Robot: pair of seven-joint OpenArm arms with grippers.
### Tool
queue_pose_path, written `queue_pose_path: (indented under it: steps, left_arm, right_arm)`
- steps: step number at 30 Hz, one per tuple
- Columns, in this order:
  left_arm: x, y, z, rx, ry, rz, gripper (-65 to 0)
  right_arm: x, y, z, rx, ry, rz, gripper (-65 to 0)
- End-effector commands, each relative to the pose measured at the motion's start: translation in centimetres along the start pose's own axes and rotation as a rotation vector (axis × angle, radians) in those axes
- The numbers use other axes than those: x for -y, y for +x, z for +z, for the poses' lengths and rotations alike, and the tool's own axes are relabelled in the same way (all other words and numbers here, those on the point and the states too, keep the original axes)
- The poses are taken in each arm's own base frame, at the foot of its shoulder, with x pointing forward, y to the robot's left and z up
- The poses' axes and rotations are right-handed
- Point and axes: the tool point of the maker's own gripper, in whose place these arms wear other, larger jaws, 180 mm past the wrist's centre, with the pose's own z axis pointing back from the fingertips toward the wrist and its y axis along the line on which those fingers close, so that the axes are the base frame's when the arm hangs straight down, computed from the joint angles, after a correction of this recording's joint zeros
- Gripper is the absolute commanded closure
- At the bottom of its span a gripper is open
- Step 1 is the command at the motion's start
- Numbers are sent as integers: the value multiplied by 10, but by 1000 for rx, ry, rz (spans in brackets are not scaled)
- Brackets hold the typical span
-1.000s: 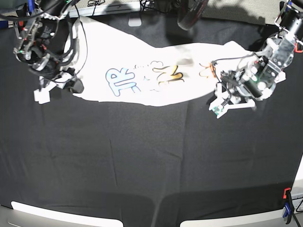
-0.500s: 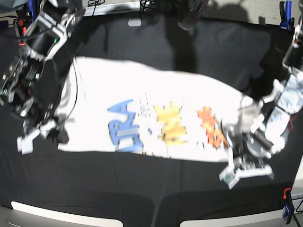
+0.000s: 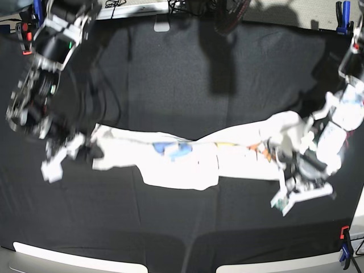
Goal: Layout the t-shirt on the table in an organized manner, then fold the t-shirt properly
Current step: 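Grasp the shirt ends with both grippers and lift it off the table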
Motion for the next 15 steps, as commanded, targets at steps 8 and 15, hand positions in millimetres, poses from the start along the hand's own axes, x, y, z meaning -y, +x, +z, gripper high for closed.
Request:
queue_pose_path:
  steps: [8, 15]
  left_arm:
    - [50, -72, 8, -164, -85, -24, 0]
    - [99, -95, 39, -152, -168, -84, 0]
  right_arm:
    - [41, -87, 53, -39, -129, -143, 0]
    - [75, -122, 114, -1, -254, -266, 0]
